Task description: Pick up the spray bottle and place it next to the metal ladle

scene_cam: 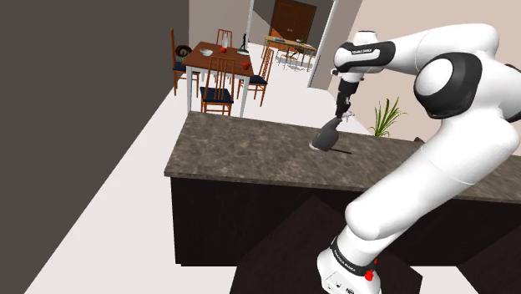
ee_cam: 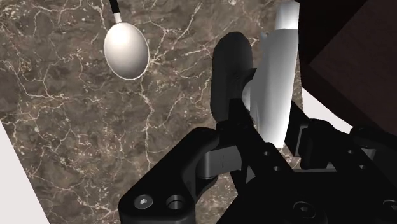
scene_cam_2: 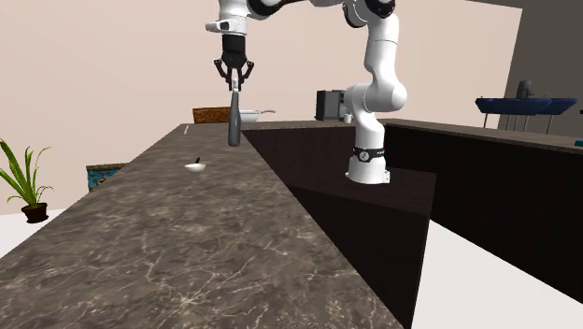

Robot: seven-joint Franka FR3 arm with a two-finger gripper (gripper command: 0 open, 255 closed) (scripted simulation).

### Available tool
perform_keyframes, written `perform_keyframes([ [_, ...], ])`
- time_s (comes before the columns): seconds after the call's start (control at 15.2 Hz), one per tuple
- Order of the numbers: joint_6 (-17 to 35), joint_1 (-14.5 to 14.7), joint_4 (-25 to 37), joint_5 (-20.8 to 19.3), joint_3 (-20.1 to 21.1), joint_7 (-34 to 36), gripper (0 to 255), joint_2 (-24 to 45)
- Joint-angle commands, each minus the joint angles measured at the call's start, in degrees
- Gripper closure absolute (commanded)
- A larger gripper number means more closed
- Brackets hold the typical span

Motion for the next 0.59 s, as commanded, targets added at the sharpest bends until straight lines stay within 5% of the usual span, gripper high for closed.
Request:
perform_keyframes([
  [0.0, 0.5, -1.1, 0.0, -0.1, -1.6, -2.7, 255, 0.1],
  [0.53, 1.9, -5.8, 3.7, 1.4, -8.6, -14.9, 255, 3.7],
])
